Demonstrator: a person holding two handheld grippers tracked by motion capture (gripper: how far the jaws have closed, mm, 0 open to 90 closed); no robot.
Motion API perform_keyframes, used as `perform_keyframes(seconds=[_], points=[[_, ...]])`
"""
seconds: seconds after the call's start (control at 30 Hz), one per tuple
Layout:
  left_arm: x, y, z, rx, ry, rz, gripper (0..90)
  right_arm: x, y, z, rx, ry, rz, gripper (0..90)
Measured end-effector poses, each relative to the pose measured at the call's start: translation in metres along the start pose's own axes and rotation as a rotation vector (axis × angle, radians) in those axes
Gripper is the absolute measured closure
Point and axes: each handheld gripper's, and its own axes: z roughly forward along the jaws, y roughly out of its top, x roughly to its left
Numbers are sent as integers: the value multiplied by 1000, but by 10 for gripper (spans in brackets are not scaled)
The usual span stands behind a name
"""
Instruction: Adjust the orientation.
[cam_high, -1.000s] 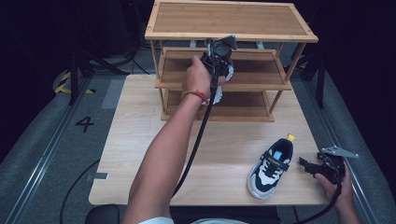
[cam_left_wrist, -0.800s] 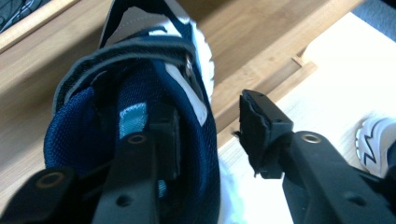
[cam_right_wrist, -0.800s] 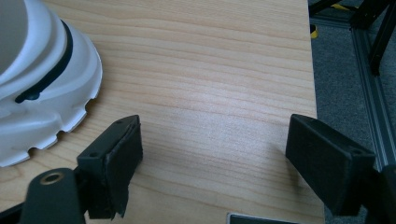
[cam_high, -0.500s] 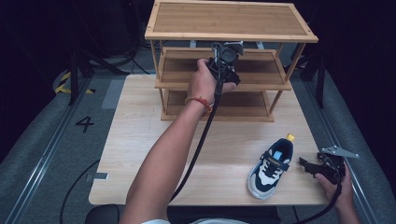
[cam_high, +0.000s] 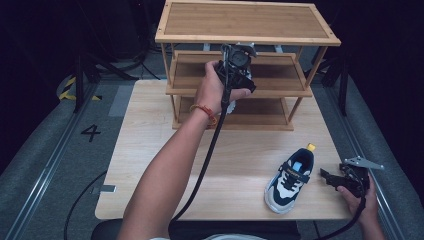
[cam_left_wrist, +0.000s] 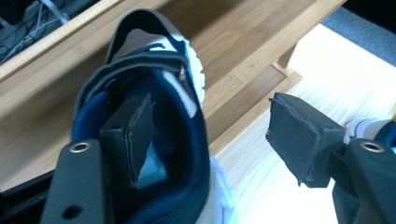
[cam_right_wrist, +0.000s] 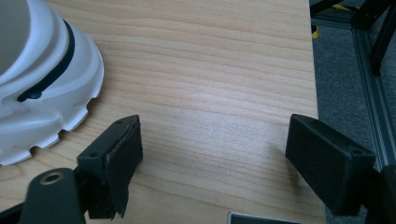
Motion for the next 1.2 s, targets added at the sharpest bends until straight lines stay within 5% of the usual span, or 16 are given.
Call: perform_keyframes(seconds=[0.33, 0.37, 0.43, 0.53, 0.57, 0.7, 0.83, 0.97, 1.07, 1.2], points=[[9, -16, -21, -51, -25, -5, 320, 0, 0, 0, -2, 2, 1, 192], [10, -22, -19, -41, -46, 10, 349, 1, 0, 0, -4, 1, 0, 192], [8, -26, -12, -14, -21, 20, 353, 0, 0, 0, -1, 5, 4, 191], [9, -29, -3, -10, -87, 38, 483, 0, 0, 0, -1, 4, 4, 191], [5, -28, 10, 31, -69, 69, 554, 1, 0, 0, -3, 2, 2, 191], [4, -24, 31, 55, -167, 39, 697, 0, 0, 0, -2, 1, 1, 191], [3, -17, 32, 48, -151, 12, 750, 0, 0, 0, -2, 3, 2, 191], [10, -16, 20, -31, -87, -13, 821, 1, 0, 0, -4, 5, -4, 193], [14, -13, 18, -47, -58, -19, 828, 0, 0, 0, -3, 8, -3, 193], [17, -6, 18, -59, -55, -38, 831, 0, 0, 0, -1, 8, -5, 192]])
